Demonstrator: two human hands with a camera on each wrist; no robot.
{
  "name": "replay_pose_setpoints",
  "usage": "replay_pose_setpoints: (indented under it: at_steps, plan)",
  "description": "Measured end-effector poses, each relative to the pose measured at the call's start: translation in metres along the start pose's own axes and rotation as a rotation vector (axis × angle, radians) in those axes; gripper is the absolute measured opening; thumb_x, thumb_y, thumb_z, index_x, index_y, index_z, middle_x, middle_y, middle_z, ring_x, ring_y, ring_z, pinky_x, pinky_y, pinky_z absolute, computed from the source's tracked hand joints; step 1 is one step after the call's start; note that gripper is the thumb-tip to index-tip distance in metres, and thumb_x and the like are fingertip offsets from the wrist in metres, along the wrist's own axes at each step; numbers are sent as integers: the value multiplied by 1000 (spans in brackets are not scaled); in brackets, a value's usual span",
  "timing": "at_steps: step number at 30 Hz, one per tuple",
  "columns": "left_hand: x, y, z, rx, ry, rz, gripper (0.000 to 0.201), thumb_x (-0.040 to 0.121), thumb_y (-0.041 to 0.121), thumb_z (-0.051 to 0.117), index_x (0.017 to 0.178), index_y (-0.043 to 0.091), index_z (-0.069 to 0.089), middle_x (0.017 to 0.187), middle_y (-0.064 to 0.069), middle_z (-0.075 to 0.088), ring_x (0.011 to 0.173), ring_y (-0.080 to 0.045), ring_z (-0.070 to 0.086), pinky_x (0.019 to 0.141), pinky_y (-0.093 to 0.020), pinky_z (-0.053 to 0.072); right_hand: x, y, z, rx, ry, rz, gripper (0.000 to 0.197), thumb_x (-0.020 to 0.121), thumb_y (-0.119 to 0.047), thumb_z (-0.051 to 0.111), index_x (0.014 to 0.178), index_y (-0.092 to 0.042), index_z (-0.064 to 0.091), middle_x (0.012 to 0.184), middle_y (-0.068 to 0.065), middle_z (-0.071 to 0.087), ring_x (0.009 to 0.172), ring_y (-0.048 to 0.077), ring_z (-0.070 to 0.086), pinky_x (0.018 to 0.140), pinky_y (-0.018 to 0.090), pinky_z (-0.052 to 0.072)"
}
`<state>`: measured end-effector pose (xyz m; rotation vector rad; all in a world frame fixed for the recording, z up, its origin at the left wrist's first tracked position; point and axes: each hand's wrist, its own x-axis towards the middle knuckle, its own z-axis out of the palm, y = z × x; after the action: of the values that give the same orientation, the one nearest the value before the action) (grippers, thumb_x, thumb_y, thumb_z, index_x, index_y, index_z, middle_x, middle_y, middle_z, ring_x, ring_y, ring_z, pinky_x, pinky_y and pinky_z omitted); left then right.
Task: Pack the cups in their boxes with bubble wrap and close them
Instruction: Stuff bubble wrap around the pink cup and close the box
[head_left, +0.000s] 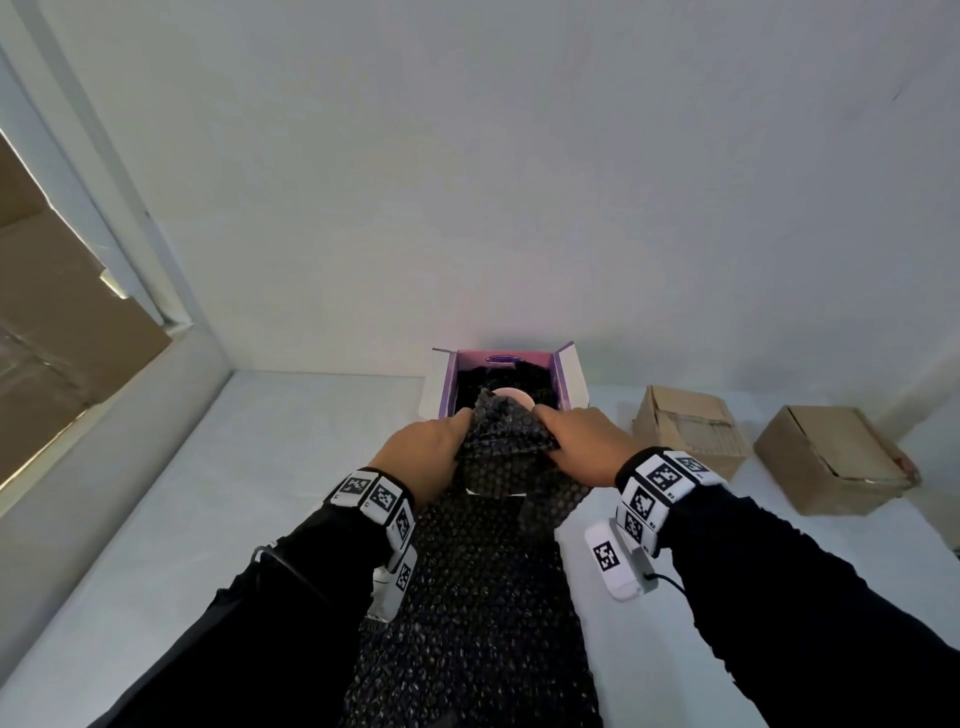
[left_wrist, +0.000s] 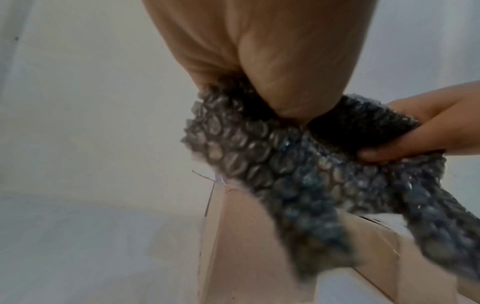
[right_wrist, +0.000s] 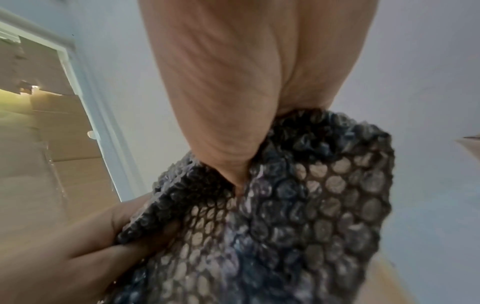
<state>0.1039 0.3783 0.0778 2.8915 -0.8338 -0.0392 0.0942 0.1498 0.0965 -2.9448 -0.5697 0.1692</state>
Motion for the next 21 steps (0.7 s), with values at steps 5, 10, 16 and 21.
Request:
replay_pose_setpoints:
  at_steps: [5,10,16,21]
  plan:
    - [2,-5,-3,-55,205,17,54,90,63,38,116,16,41,104,1,57,82,-21,59,63,-35,47,13,4,-19,37,59,9,34,87,-11,45,120,-18,39,84,3,50,92,32,54,83,39,30]
    - [14,-11,-5,-213,336,-2,44,92,48,21,102,14,47,94,1,40,74,-21,48,59,-35,42,33,12,-38,61,82,-2,36,86,-9,50,122,-11,48,102,14,59,95,33,56,82,39,44]
    - [44,-10,-14,-294,511,-80,28,94,16,42,122,16,39,113,-9,46,63,-29,52,52,-34,40,66,24,-60,90,91,-7,43,86,0,43,125,-15,34,83,8,57,73,32,56,67,40,42]
    - [67,-20,-6,-339,566,-207,17,93,8,50,110,11,49,110,-9,42,63,-35,52,55,-43,49,97,31,-69,9,111,29,37,88,-9,43,124,-15,33,76,2,50,81,30,50,89,44,35]
